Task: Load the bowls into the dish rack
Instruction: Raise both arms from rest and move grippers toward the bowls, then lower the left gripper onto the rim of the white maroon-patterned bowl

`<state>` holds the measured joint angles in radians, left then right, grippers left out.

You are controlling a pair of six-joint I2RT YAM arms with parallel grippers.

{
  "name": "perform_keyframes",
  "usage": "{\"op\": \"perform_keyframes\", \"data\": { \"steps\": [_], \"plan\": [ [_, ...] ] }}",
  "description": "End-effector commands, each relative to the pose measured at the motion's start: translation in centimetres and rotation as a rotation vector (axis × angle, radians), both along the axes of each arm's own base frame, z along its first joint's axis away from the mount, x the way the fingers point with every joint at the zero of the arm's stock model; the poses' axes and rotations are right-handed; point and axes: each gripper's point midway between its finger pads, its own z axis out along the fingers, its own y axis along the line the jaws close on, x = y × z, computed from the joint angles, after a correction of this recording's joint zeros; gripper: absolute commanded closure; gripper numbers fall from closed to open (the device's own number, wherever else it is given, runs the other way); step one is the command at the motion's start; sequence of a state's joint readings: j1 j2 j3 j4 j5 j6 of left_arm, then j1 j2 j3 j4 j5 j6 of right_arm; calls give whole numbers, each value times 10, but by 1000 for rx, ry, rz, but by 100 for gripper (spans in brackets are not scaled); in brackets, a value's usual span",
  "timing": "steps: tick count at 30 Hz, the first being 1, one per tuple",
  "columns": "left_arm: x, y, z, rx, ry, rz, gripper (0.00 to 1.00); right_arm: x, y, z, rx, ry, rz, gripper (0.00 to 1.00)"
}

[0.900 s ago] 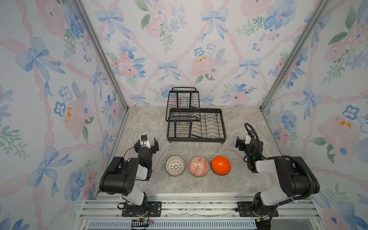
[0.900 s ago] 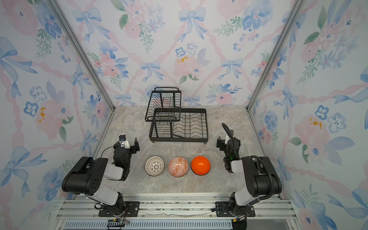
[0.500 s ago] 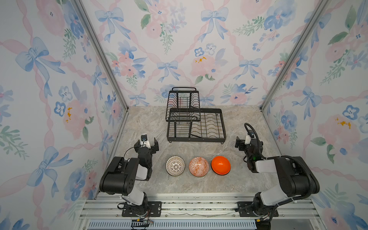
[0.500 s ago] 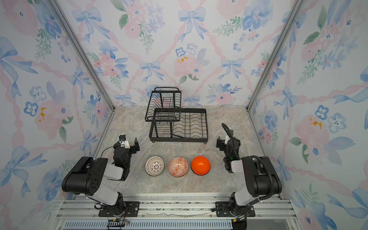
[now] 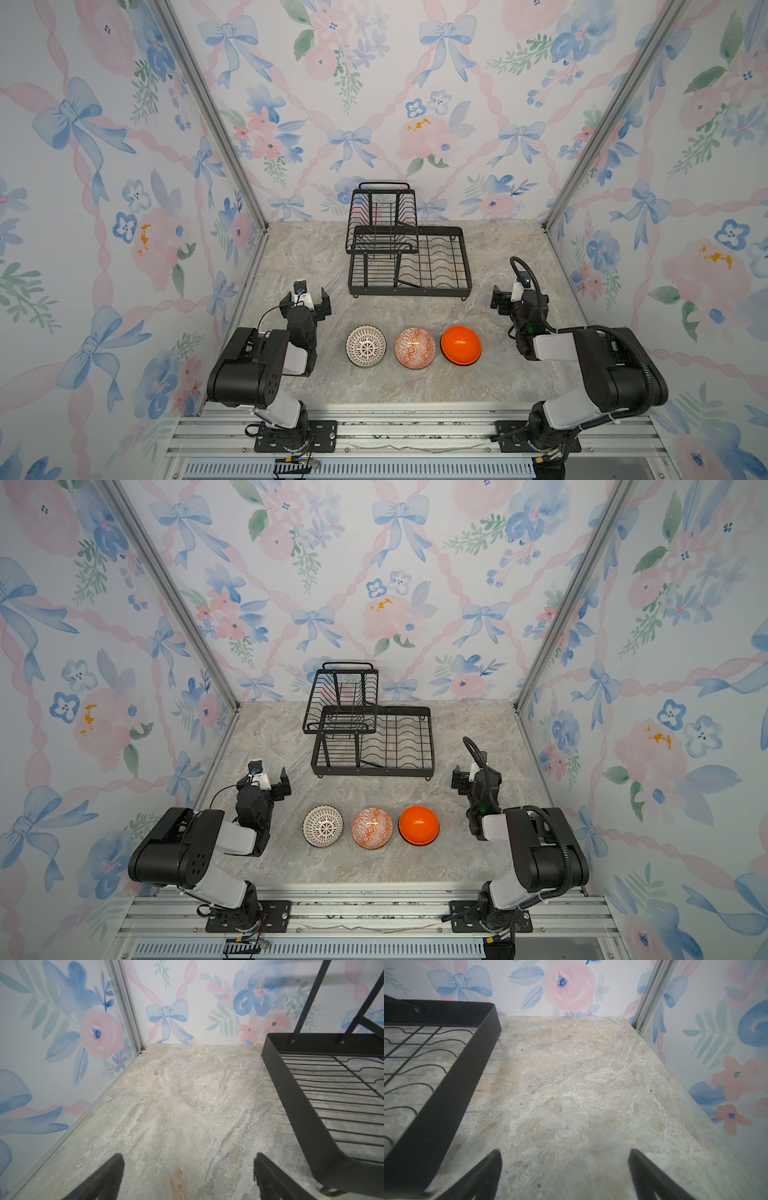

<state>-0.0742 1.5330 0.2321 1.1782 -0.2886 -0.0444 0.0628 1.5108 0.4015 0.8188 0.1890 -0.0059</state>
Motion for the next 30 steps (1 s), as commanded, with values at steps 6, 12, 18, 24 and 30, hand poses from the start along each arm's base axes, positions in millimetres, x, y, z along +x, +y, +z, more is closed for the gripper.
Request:
{"op": "perform_keyframes", "data": {
  "steps": [6, 12, 18, 24, 30],
  "plan": [
    [-3, -3, 46, -7, 61, 117, 2, 1, 16, 71, -91, 107, -56, 3],
    [-24, -34, 45, -19, 238, 78, 2, -25, 55, 91, -67, 190, 9, 3],
    [-54, -63, 38, -122, 388, -4, 2, -55, 74, 92, 52, 344, 63, 3],
    [-86, -91, 19, -254, 556, -115, 2, -73, 80, 91, 66, 453, 94, 3],
    [-111, -114, 8, -309, 666, -194, 5, -81, 82, 92, 78, 461, 109, 3]
  ]
}}
